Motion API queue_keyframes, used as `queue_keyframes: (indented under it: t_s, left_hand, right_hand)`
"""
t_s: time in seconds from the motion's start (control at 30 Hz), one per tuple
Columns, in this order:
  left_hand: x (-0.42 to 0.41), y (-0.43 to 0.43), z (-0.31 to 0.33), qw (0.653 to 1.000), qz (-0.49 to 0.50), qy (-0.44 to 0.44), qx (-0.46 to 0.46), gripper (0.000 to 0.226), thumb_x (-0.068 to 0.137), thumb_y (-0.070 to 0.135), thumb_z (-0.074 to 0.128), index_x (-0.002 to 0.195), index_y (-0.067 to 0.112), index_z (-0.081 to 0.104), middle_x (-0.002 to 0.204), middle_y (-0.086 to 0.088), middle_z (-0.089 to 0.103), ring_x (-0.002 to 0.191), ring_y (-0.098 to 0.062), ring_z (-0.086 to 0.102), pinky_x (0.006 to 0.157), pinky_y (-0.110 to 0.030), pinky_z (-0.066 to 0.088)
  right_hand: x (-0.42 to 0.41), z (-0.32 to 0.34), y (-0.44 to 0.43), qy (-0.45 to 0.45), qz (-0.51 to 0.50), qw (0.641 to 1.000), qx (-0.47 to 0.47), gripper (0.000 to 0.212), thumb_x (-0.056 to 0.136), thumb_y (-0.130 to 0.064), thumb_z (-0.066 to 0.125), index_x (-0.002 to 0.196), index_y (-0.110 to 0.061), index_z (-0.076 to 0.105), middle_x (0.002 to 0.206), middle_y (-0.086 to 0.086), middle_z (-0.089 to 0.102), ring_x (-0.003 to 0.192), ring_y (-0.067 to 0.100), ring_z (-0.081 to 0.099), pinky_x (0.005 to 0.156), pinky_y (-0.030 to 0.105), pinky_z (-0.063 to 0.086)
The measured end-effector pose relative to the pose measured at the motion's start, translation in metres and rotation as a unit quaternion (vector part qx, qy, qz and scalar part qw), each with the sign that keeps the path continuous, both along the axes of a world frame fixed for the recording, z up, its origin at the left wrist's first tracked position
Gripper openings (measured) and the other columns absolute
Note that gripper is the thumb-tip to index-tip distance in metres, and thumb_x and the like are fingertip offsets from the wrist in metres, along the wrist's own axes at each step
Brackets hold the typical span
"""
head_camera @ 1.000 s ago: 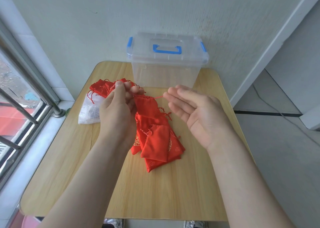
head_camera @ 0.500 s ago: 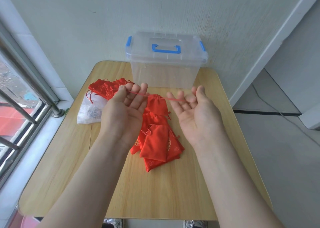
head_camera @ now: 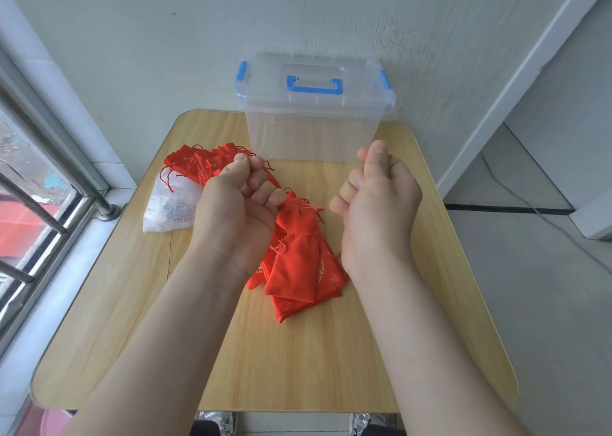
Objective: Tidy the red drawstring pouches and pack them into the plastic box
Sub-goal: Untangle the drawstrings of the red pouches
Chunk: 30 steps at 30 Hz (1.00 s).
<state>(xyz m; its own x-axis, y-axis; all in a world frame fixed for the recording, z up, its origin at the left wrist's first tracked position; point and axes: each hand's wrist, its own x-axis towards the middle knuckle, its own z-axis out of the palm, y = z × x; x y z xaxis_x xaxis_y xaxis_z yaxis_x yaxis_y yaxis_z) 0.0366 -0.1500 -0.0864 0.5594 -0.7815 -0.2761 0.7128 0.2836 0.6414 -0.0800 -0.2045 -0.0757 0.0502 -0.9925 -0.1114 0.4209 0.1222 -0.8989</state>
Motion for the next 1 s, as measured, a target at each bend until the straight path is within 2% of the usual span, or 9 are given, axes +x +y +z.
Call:
queue_keyframes:
  t_s: [0.17,0.37,0.47,0.57,0.67,0.73,0.83,0.9,1.0]
  left_hand:
    - [-0.001,0.001,-0.002,0.99,-0.045,-0.129,0.03,0.026,0.11,0.016,0.047,0.095,0.007,0.067,0.065,0.003,0.031,0.053,-0.01,0.026,0.051,-0.022,0.032]
    - [0.003,0.004,-0.004,0.935,-0.153,-0.294,0.124,0.027,0.104,0.018,0.06,0.096,0.003,0.081,0.065,-0.004,0.052,0.056,-0.016,0.04,0.058,-0.032,0.042]
    - [0.005,0.007,-0.006,0.917,-0.2,-0.318,0.136,0.027,0.105,0.017,0.06,0.099,0.004,0.083,0.067,-0.004,0.06,0.058,-0.016,0.042,0.062,-0.033,0.043]
    - [0.007,0.009,-0.006,0.906,-0.215,-0.339,0.135,0.03,0.104,0.016,0.057,0.094,0.006,0.083,0.071,-0.006,0.062,0.059,-0.016,0.043,0.063,-0.034,0.045]
    - [0.006,0.011,-0.005,0.896,-0.218,-0.365,0.127,0.032,0.104,0.016,0.053,0.094,0.003,0.081,0.069,-0.007,0.056,0.058,-0.018,0.04,0.063,-0.034,0.046]
    - [0.006,0.012,-0.003,0.892,-0.22,-0.376,0.119,0.033,0.103,0.016,0.052,0.088,0.005,0.079,0.069,-0.009,0.048,0.059,-0.019,0.035,0.063,-0.035,0.043]
    - [0.007,0.012,-0.002,0.89,-0.221,-0.381,0.121,0.036,0.103,0.018,0.052,0.082,0.009,0.079,0.068,-0.009,0.037,0.061,-0.022,0.027,0.062,-0.035,0.038]
    - [0.008,0.011,-0.002,0.891,-0.223,-0.376,0.125,0.035,0.103,0.019,0.053,0.082,0.008,0.079,0.068,-0.009,0.034,0.065,-0.027,0.022,0.062,-0.035,0.039]
    - [0.008,0.012,-0.003,0.885,-0.233,-0.378,0.14,0.033,0.103,0.021,0.057,0.087,0.008,0.082,0.066,-0.008,0.039,0.063,-0.025,0.029,0.064,-0.036,0.045]
  right_hand:
    - [0.004,-0.005,-0.003,0.119,0.025,0.978,-0.168,0.031,0.114,-0.031,0.051,0.091,-0.018,0.068,0.054,-0.015,0.043,0.048,0.01,0.036,0.051,0.033,0.035]
    - [-0.003,-0.004,-0.005,0.1,0.13,0.98,-0.116,0.038,0.116,-0.03,0.043,0.093,-0.009,0.065,0.057,-0.007,0.035,0.05,0.013,0.036,0.051,0.035,0.04]
    - [-0.009,-0.004,-0.01,0.12,0.158,0.972,-0.125,0.035,0.115,-0.027,0.048,0.097,-0.005,0.068,0.059,-0.003,0.041,0.051,0.013,0.042,0.048,0.033,0.047]
    - [-0.011,-0.015,-0.017,0.212,0.167,0.957,-0.104,0.033,0.115,-0.021,0.046,0.099,-0.01,0.073,0.058,-0.009,0.044,0.049,0.009,0.042,0.052,0.034,0.043]
    - [-0.013,-0.016,-0.018,0.275,0.222,0.934,-0.06,0.026,0.104,-0.019,0.057,0.085,-0.015,0.075,0.057,-0.017,0.05,0.054,0.006,0.045,0.057,0.032,0.039]
    - [-0.014,-0.011,-0.016,0.264,0.277,0.923,-0.041,0.021,0.097,-0.021,0.062,0.079,-0.016,0.071,0.067,-0.006,0.052,0.061,0.01,0.041,0.058,0.033,0.035]
    - [-0.016,-0.006,-0.016,0.15,0.322,0.935,0.002,0.022,0.099,-0.023,0.061,0.089,-0.006,0.071,0.079,0.009,0.049,0.061,0.014,0.033,0.055,0.033,0.027]
    - [-0.016,-0.007,-0.018,0.153,0.304,0.94,-0.019,0.028,0.101,-0.018,0.066,0.094,0.008,0.073,0.07,0.003,0.054,0.059,0.011,0.037,0.053,0.028,0.028]
    - [-0.015,-0.008,-0.018,0.205,0.244,0.947,-0.049,0.019,0.099,-0.018,0.07,0.09,-0.005,0.08,0.058,-0.009,0.054,0.055,0.006,0.045,0.052,0.024,0.036]
